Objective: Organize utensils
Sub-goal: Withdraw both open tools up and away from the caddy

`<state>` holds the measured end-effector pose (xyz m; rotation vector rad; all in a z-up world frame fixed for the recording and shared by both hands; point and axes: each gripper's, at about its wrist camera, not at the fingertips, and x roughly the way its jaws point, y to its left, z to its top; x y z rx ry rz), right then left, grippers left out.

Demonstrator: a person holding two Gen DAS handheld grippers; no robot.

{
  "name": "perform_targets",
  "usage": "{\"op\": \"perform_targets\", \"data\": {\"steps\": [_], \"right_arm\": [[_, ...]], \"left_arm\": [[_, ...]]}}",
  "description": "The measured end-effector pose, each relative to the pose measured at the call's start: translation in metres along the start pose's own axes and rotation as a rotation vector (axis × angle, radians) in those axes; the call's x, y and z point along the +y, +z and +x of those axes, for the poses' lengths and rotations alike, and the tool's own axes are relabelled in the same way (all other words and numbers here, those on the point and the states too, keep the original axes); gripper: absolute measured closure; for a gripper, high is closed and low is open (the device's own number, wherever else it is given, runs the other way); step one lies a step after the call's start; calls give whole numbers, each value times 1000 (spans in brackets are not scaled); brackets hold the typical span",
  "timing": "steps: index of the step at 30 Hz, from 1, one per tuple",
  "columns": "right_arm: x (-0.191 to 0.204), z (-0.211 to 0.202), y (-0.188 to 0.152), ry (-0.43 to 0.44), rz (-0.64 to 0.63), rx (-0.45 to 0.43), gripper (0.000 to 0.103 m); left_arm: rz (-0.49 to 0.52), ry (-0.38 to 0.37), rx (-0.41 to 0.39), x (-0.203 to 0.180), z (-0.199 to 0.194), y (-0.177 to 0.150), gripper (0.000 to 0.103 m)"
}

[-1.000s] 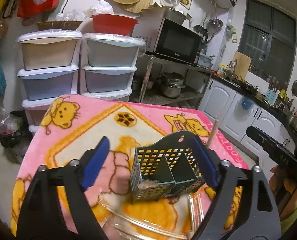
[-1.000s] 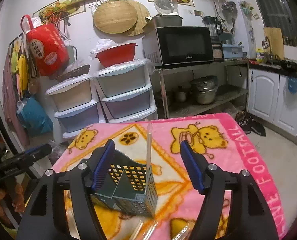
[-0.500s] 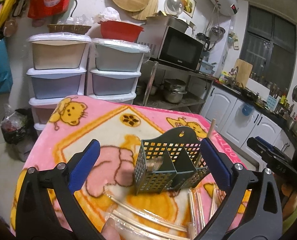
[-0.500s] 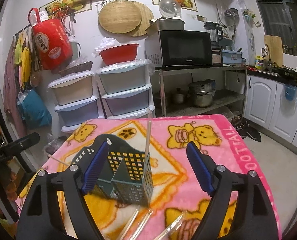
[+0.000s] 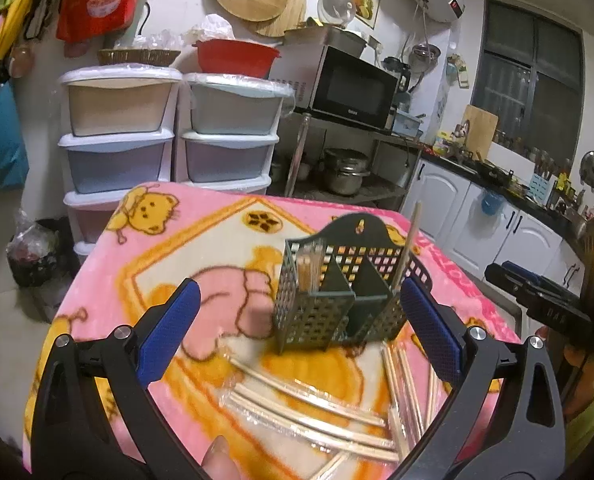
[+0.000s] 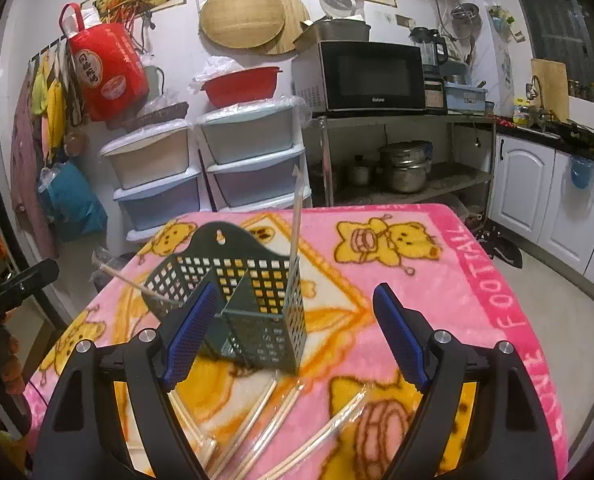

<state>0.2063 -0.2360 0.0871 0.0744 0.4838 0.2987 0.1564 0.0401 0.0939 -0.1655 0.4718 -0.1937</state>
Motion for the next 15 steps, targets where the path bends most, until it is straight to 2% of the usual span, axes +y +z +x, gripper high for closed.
{"op": "perform_targets", "data": {"steps": [15], "right_arm": [[14,1,-28,84,-3,92,25]], "left_arm": [[1,-29,109,6,5,-48,11]]}}
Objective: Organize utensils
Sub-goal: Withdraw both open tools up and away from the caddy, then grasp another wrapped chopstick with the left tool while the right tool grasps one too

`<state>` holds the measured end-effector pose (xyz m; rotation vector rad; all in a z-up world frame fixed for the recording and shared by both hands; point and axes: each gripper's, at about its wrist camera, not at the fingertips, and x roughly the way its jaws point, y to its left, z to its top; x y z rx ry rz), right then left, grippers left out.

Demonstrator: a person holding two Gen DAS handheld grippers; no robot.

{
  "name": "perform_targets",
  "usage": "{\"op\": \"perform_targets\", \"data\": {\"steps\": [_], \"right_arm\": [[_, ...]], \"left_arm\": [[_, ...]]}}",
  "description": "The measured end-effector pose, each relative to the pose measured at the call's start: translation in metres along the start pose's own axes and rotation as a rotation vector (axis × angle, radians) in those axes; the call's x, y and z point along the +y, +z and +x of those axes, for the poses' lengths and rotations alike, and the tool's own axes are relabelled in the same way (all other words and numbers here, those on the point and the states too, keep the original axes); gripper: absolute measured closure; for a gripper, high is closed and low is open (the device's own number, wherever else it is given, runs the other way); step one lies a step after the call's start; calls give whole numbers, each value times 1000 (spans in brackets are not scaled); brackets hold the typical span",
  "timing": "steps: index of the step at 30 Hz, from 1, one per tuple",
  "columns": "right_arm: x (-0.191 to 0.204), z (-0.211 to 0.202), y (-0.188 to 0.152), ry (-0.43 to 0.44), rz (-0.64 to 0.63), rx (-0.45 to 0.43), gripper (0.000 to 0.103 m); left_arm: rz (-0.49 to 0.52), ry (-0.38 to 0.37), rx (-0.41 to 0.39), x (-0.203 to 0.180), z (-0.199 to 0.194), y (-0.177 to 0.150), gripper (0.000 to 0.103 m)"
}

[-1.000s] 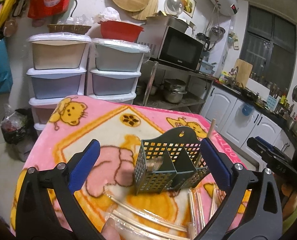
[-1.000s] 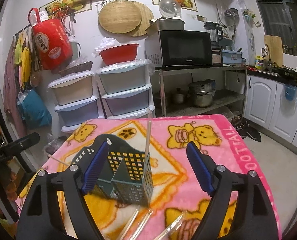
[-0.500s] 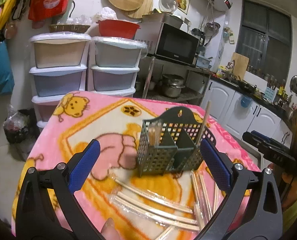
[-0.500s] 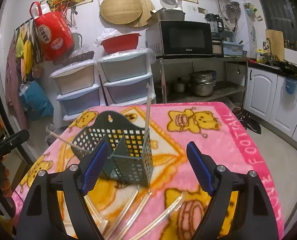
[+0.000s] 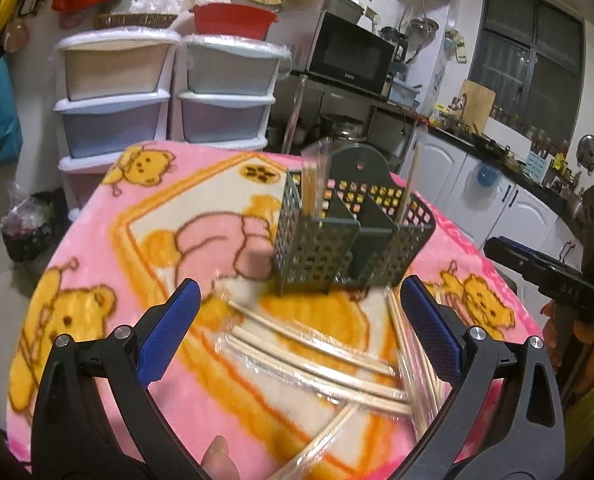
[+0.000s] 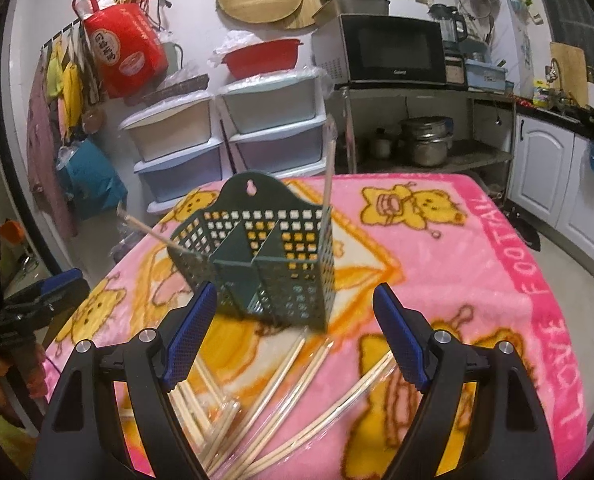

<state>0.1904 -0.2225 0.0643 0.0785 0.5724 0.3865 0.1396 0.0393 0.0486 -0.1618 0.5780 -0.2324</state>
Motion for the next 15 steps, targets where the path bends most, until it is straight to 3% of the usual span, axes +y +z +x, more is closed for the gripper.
{"op": "perform_targets", "data": {"steps": [15], "right_arm": [[7,9,-24,56,19,90,25]], "left_arm": [[2,-10,104,3,8,-32,14]]}}
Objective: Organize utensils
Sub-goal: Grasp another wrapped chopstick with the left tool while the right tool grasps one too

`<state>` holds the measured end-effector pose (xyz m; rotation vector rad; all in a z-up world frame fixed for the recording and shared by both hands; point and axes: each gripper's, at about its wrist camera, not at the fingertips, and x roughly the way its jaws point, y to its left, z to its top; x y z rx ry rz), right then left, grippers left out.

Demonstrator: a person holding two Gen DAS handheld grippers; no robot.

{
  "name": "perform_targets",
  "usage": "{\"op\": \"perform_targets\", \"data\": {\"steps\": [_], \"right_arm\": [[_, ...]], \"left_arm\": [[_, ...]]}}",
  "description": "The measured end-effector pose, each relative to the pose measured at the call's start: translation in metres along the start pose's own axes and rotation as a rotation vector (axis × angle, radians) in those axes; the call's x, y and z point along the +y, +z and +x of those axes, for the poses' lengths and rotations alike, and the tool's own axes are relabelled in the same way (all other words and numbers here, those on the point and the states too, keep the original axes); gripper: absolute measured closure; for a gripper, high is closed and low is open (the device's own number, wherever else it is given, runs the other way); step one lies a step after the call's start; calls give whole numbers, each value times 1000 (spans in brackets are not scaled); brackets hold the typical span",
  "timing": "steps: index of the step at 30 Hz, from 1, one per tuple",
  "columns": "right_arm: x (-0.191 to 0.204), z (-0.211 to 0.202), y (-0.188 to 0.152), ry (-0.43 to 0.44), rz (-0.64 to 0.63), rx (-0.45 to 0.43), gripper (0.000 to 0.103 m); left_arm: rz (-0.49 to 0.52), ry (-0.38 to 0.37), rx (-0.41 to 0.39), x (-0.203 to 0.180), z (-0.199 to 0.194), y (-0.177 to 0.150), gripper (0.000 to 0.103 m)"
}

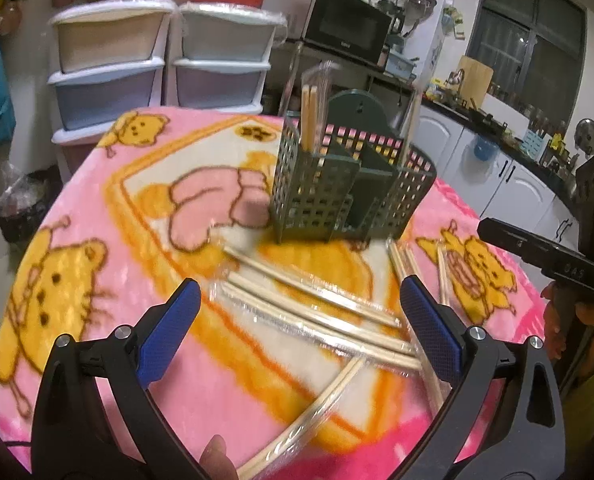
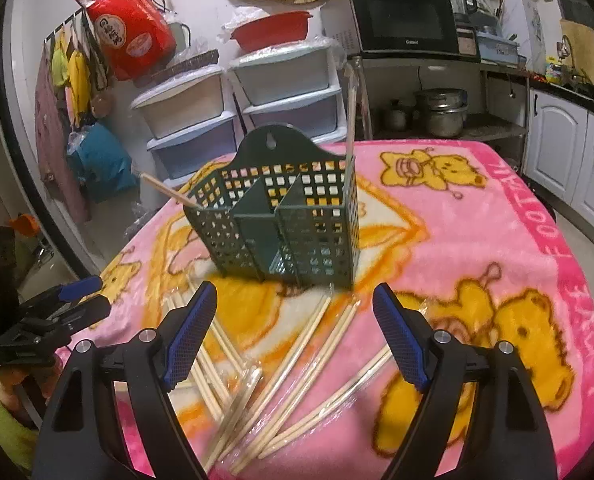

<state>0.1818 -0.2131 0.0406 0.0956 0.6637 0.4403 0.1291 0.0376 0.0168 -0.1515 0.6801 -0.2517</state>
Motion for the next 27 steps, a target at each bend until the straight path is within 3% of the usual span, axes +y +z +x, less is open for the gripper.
{"op": "perform_targets", "data": {"steps": [4,9,11,16,19,23,27], "right_arm": [[3,5,-7,14,-4,29,26],[8,15,-16,32,-15,72,26],[10,21,-21,40,-20,97,26],[15,36,-31,74,-20,154,29],[17,44,-35,86,-23,181,31],[20,51,-37,100,-24,210,34],[22,57,-38,116,-29,231,38]], "left_arm": [[-25,5,47,5,10,-5,20],[-89,-4,107,21,27,-10,42],[-114,-8,129,27,33,-11,47],[-213,-10,173,50,48,-10,49],[-245,-6,182,60,56,-7,58],[-269,-4,198,70,65,-5,67],[-284,-4,214,76,73,-6,69]]}}
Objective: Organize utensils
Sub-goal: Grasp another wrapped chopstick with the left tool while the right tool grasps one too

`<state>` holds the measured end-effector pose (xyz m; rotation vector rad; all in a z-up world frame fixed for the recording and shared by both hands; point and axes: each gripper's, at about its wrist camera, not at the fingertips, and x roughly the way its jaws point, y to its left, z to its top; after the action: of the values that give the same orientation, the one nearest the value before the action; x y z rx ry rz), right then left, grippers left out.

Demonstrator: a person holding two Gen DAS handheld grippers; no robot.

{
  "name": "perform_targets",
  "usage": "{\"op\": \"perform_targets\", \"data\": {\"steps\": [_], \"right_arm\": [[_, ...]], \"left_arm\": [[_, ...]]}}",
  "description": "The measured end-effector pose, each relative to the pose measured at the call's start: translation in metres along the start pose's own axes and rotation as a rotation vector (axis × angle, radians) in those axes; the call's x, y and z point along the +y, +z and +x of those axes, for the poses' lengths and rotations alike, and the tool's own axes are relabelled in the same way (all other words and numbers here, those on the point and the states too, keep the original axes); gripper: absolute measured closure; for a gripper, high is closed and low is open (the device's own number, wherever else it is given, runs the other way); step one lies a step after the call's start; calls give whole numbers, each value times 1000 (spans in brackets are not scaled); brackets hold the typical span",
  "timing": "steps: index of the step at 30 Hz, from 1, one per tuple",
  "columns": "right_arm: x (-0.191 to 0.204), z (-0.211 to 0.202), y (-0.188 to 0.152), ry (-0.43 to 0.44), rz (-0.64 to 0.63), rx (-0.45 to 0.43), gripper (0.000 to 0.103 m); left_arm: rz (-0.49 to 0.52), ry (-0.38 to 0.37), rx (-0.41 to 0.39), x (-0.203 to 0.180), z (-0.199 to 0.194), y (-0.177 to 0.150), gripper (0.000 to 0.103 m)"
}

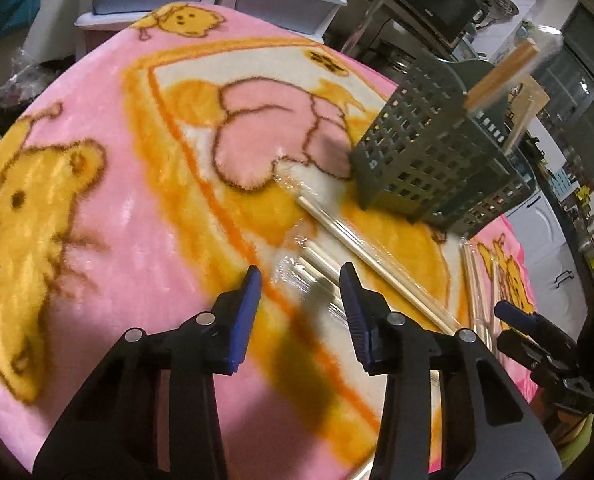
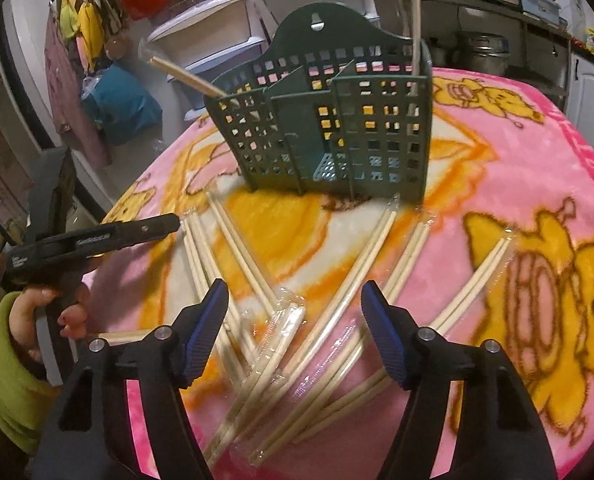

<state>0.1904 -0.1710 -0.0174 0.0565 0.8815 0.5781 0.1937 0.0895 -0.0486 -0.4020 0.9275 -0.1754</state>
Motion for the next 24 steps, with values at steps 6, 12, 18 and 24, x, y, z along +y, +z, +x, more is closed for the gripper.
{"op": "perform_targets", "data": {"steps": [6,12,18,24], "right_arm": [[1,13,-1,29,6,46,45],[1,19,-1,40,9,57,54],[2,25,-1,35,-2,85,68],[2,27,-3,33,8,85,80]], "left_arm": [[4,-3,0,0,3,2,69],[9,5,-4,0,7,5,75],[17,19,-12,-1,9,4,79],[28,36,-14,-2,10,4,86]]}}
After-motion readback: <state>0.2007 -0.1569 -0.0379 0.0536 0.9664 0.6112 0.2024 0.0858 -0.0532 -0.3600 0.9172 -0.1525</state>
